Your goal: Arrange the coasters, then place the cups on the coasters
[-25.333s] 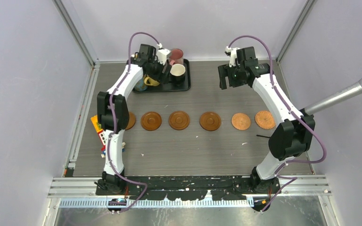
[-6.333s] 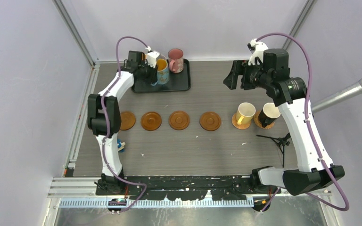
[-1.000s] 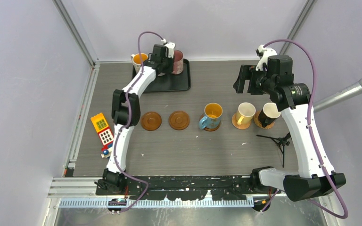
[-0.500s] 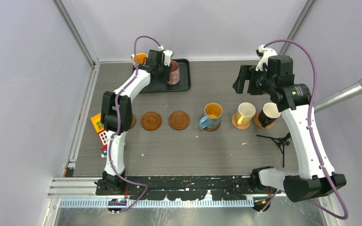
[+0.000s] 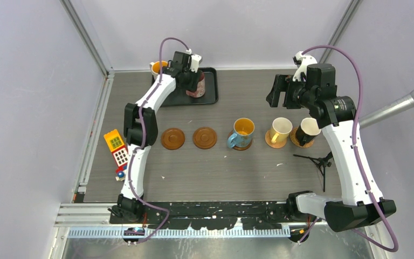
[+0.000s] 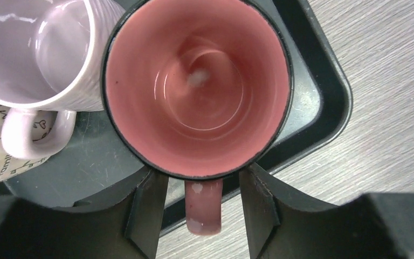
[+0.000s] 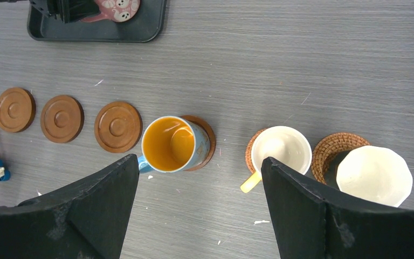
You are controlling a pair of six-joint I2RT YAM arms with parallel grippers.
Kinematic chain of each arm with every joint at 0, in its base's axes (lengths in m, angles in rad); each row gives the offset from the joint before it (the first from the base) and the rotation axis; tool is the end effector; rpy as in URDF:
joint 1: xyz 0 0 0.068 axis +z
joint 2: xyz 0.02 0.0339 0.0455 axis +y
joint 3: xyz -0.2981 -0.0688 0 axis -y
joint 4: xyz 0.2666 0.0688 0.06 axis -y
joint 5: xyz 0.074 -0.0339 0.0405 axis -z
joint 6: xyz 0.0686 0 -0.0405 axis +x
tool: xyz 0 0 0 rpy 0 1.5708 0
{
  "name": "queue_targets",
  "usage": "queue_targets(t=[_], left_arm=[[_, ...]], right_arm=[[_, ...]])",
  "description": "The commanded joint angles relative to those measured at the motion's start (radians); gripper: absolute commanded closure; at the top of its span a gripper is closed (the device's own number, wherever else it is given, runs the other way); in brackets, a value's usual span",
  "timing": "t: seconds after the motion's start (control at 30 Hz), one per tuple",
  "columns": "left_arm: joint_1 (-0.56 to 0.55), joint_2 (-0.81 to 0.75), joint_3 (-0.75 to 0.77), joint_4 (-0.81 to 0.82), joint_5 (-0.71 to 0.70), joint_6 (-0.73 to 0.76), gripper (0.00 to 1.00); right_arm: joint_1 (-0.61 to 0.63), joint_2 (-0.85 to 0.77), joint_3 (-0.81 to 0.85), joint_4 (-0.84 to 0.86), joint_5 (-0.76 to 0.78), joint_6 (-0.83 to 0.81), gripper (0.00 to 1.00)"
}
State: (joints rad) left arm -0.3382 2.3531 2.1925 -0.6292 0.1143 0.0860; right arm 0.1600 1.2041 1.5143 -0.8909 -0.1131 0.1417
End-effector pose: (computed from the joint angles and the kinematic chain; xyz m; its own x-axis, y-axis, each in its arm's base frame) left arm 0.5662 -0.2074 0.2406 -0.6327 0.3130 -0.7083 0.4614 0.8870 -0.0202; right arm 0.2629 0.0503 0.4523 -0.5717 0.0499 -0.8190 -0.1724 0.9685 0.1794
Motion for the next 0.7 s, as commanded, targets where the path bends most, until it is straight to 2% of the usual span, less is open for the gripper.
queue_targets(t=[0.0, 0.17, 0.4, 0.5, 0.67], left_arm=[[-0.002, 0.039, 0.065, -0.034, -0.002, 0.026, 0.50], [-0.002, 0.042, 0.069, -0.010, -0.010, 0.031, 0.64], [-0.002, -0.021, 0.043, 0.057, -0.026, 0.070, 1.00], [-0.002, -0.084, -0.010, 0.100, -0.029, 0.049, 1.00], [-0.002, -0.264, -0.213, 0.274, -0.018, -0.006, 1.00]], right_arm=[[-0.003, -0.012, 0.037, 0.016, 0.009, 0.001, 0.12], [-0.003, -0.011, 0.036, 0.013, 0.009, 0.001, 0.12], [-0.004, -0.011, 0.034, 0.009, 0.000, 0.003, 0.12], [-0.004, -0.012, 0.035, 0.010, -0.001, 0.004, 0.12], [-0.002, -0.028, 0.022, 0.012, 0.003, -0.001, 0.12]])
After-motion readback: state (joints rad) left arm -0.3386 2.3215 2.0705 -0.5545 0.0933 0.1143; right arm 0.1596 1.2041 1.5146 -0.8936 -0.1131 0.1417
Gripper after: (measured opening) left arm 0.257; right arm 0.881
